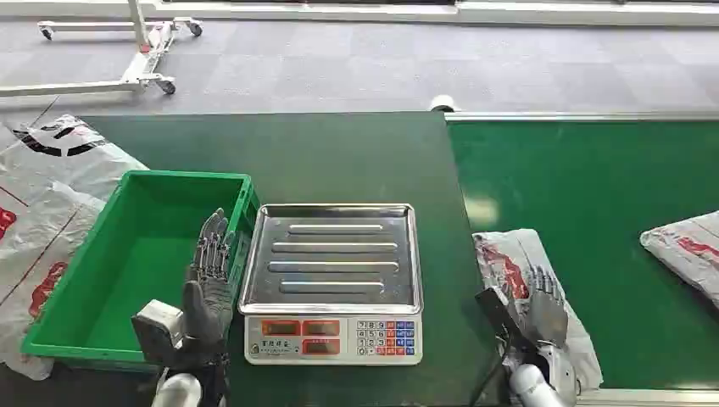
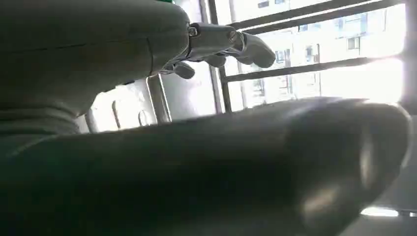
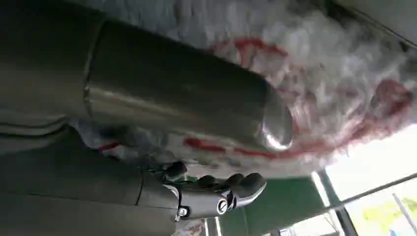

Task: Moved the parcel from conveyor to table for the left to box.

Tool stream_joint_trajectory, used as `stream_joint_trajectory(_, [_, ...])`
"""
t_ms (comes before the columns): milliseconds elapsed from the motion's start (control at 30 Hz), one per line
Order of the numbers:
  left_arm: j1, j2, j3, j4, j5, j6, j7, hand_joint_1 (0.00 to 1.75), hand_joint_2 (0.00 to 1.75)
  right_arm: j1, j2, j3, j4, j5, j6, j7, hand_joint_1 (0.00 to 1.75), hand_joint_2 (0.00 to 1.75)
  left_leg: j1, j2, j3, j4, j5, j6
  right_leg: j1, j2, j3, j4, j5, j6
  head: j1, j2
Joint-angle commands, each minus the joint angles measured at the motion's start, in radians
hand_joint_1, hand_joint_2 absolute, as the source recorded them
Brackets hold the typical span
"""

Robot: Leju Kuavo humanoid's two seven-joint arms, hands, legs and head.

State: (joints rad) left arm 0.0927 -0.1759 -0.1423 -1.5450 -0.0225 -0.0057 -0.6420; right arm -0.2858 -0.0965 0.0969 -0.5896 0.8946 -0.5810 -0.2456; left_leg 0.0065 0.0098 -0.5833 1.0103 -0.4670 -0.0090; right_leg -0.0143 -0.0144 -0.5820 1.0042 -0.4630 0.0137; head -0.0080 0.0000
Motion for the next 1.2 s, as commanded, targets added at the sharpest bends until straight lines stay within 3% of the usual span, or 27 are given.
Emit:
stream_joint_trajectory(33, [0.012, 0.040, 0.010, 0.023, 0.005, 0.009, 0.006, 0.00, 0.00, -0.031, 0.046, 0.070, 0.335, 0.101, 0.076, 0.164, 0.00, 1.75, 0.001, -0.001, 0.003, -0.002, 0.000, 0.000, 0.001, 0.000, 0.004, -0.002, 0.000, -0.001, 0.000, 0.000])
stream_joint_trajectory(67, [0.014, 0.042, 0.008, 0.022, 0.007, 0.012, 0.005, 0.00, 0.00, -0.016, 0.051, 0.097, 0.347, 0.134, 0.106, 0.185, 0.00, 1.75, 0.001, -0.001, 0.004, -0.002, 0.000, 0.000, 0.001, 0.000, 0.004, -0.003, 0.000, -0.001, 0.000, 0.000])
stream_joint_trajectory(100, [0.017, 0.045, 0.005, 0.021, 0.007, 0.013, 0.004, 0.00, 0.00, 0.006, 0.057, 0.105, 0.347, 0.147, 0.103, 0.200, 0.94, 1.75, 0.001, -0.001, 0.004, -0.002, 0.000, 0.000, 0.002, 0.000, 0.005, -0.002, -0.001, -0.001, 0.000, 0.000])
stream_joint_trajectory(133, [0.022, 0.045, 0.004, 0.017, 0.010, 0.019, 0.002, 0.00, 0.00, 0.019, 0.064, 0.098, 0.360, 0.146, 0.146, 0.241, 1.75, 1.75, 0.002, -0.003, 0.007, -0.004, 0.000, 0.000, 0.002, -0.001, 0.008, -0.005, -0.001, -0.002, 0.000, 0.000])
stream_joint_trajectory(267, [0.027, 0.045, 0.003, 0.011, 0.012, 0.024, 0.002, 0.00, 0.00, 0.035, 0.067, 0.094, 0.353, 0.143, 0.149, 0.233, 1.75, 1.75, 0.004, -0.002, 0.013, -0.003, -0.002, -0.001, 0.004, -0.002, 0.013, -0.007, -0.003, -0.002, 0.000, 0.000])
stream_joint_trajectory(433, [0.042, 0.044, -0.003, -0.025, 0.013, 0.032, 0.000, 0.00, 0.00, 0.044, 0.068, 0.064, 0.341, 0.131, 0.125, 0.208, 1.75, 1.75, 0.007, -0.004, 0.028, -0.005, -0.007, 0.000, 0.008, -0.004, 0.030, -0.013, -0.008, -0.004, 0.000, 0.000])
stream_joint_trajectory(500, [0.036, 0.041, -0.005, -0.043, 0.014, 0.034, 0.004, 0.00, 0.00, 0.024, 0.068, 0.043, 0.333, 0.124, 0.122, 0.187, 1.75, 1.75, 0.009, 0.001, 0.038, 0.000, -0.014, -0.001, 0.010, -0.001, 0.041, -0.011, -0.012, -0.003, 0.000, 0.000])
stream_joint_trajectory(533, [0.031, 0.042, -0.005, -0.048, 0.016, 0.033, 0.006, 0.00, 0.00, 0.013, 0.066, 0.035, 0.323, 0.126, 0.106, 0.177, 1.75, 1.75, 0.009, -0.001, 0.032, -0.002, -0.010, 0.000, 0.010, -0.002, 0.036, -0.013, -0.010, -0.003, 0.000, 0.000])
stream_joint_trajectory(600, [0.026, 0.039, 0.001, -0.057, 0.018, 0.032, 0.011, 0.00, 0.00, -0.013, 0.068, 0.001, 0.301, 0.105, 0.070, 0.111, 1.75, 1.75, 0.009, 0.004, 0.045, 0.002, -0.019, -0.001, 0.010, 0.002, 0.047, -0.009, -0.016, -0.003, 0.000, 0.000])
stream_joint_trajectory(633, [0.028, 0.039, 0.004, -0.062, 0.019, 0.032, 0.011, 0.00, 0.00, -0.034, 0.065, -0.008, 0.273, 0.104, 0.009, 0.078, 1.75, 1.75, 0.008, 0.002, 0.037, 0.001, -0.015, -0.001, 0.009, 0.001, 0.040, -0.010, -0.013, -0.003, 0.000, 0.000])
stream_joint_trajectory(667, [0.032, 0.038, 0.009, -0.068, 0.019, 0.033, 0.010, 0.00, 0.00, -0.046, 0.069, -0.037, 0.236, 0.081, -0.045, 0.010, 1.75, 1.75, 0.009, 0.005, 0.042, 0.002, -0.019, 0.000, 0.009, 0.004, 0.044, -0.009, -0.014, -0.003, 0.000, 0.000])
stream_joint_trajectory(700, [0.036, 0.037, 0.015, -0.073, 0.016, 0.037, 0.009, 0.00, 0.00, -0.045, 0.071, -0.075, 0.126, 0.076, -0.117, -0.067, 1.75, 1.75, 0.008, 0.004, 0.037, 0.001, -0.016, 0.000, 0.008, 0.003, 0.039, -0.009, -0.012, -0.003, 0.000, 0.000])
stream_joint_trajectory(733, [0.042, 0.035, 0.022, -0.079, 0.016, 0.038, 0.009, 0.00, 0.00, -0.054, 0.077, -0.080, 0.049, 0.108, -0.094, -0.044, 1.75, 1.75, 0.008, 0.006, 0.038, 0.001, -0.018, 0.000, 0.008, 0.004, 0.041, -0.009, -0.013, -0.003, 0.000, 0.000])
stream_joint_trajectory(767, [0.047, 0.035, 0.027, -0.083, 0.016, 0.041, 0.004, 0.00, 0.00, -0.017, 0.090, -0.111, -0.139, 0.106, -0.117, -0.100, 1.75, 1.75, 0.008, 0.007, 0.040, 0.001, -0.019, 0.000, 0.007, 0.005, 0.041, -0.008, -0.014, -0.003, 0.000, 0.000])
stream_joint_trajectory(833, [0.060, 0.033, 0.038, -0.094, 0.021, 0.048, -0.010, 0.00, 0.00, 0.056, 0.097, -0.082, -0.495, 0.144, -0.077, -0.057, 1.75, 1.75, 0.007, 0.008, 0.041, 0.000, -0.020, 0.001, 0.006, 0.007, 0.043, -0.007, -0.015, -0.002, 0.000, 0.000])
stream_joint_trajectory(900, [0.066, 0.031, 0.044, -0.099, 0.024, 0.051, -0.018, 0.00, 0.00, 0.093, 0.093, -0.042, -0.719, 0.185, -0.070, -0.037, 1.75, 1.75, 0.007, 0.008, 0.037, 0.000, -0.019, 0.000, 0.005, 0.009, 0.039, -0.006, -0.013, -0.001, 0.000, 0.000])
stream_joint_trajectory(933, [0.065, 0.030, 0.045, -0.102, 0.026, 0.048, -0.021, 0.00, 0.00, 0.108, 0.096, -0.034, -0.798, 0.219, -0.042, 0.002, 1.75, 1.75, 0.005, 0.010, 0.033, -0.001, -0.017, -0.001, 0.004, 0.011, 0.034, -0.005, -0.012, -0.001, 0.000, 0.000])
stream_joint_trajectory(1033, [0.061, 0.020, 0.053, -0.106, 0.031, 0.041, -0.024, 0.00, 0.00, 0.139, 0.105, 0.030, -0.980, 0.222, -0.075, -0.027, 1.75, 1.75, 0.006, 0.004, 0.031, 0.000, -0.018, -0.002, 0.005, 0.005, 0.032, -0.005, -0.014, -0.002, 0.000, 0.000])
stream_joint_trajectory(1167, [0.042, 0.021, 0.047, -0.090, 0.036, 0.028, -0.024, 0.00, 0.00, 0.159, 0.101, 0.118, -1.064, 0.235, -0.071, -0.030, 1.75, 1.75, 0.006, 0.001, 0.028, 0.000, -0.018, -0.002, 0.005, 0.001, 0.031, -0.005, -0.015, -0.002, 0.000, 0.000])
stream_joint_trajectory(1200, [0.033, 0.026, 0.040, -0.080, 0.035, 0.020, -0.021, 0.00, 0.00, 0.145, 0.098, 0.180, -1.065, 0.180, -0.026, -0.069, 1.75, 1.75, 0.006, 0.002, 0.028, -0.001, -0.017, -0.001, 0.005, 0.003, 0.031, -0.006, -0.015, -0.002, 0.000, 0.000])
